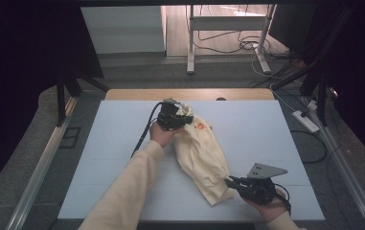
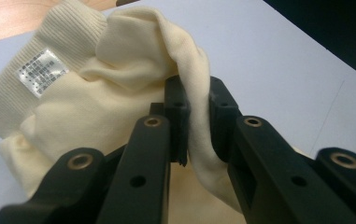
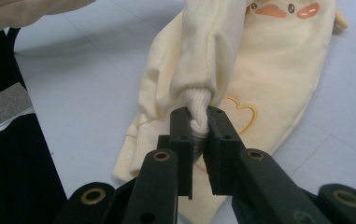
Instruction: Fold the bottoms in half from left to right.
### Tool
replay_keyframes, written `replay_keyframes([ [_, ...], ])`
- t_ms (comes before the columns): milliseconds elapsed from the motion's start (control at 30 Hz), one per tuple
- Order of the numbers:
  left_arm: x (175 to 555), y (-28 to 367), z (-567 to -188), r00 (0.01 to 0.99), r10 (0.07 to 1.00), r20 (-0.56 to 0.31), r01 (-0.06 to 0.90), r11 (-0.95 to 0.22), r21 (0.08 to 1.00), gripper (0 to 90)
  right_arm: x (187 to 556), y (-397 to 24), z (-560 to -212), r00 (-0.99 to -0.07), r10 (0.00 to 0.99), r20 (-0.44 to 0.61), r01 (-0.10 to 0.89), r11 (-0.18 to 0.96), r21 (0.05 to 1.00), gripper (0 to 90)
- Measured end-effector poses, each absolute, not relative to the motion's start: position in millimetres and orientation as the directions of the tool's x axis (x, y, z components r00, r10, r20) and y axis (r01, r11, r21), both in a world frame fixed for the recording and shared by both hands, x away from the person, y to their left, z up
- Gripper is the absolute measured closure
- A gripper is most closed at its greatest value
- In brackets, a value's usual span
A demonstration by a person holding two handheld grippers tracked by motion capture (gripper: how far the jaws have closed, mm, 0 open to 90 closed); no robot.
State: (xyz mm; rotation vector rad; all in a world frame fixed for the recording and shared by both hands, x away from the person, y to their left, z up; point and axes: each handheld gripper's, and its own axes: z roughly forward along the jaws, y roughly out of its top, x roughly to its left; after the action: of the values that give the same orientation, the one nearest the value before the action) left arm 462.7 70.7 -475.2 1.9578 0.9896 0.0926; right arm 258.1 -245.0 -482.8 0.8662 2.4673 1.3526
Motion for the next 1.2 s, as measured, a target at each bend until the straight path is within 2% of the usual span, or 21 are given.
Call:
replay_keyframes([
  [833, 468.8, 52.2, -497.9, 0.679, 0.664, -0.313, 0.624, -0.298, 0.722, 79.4, 256.9, -251.1, -494.1, -0.789, 0.603, 0.116, 0.450, 0.438, 0.778, 82.2],
  [1200, 467.1, 52.6, -496.1, 0.685, 0.667, -0.294, 0.610, -0.304, 0.732, 75.7, 258.7, -252.4, -496.1, -0.785, 0.610, 0.105, 0.447, 0.440, 0.779, 82.0],
])
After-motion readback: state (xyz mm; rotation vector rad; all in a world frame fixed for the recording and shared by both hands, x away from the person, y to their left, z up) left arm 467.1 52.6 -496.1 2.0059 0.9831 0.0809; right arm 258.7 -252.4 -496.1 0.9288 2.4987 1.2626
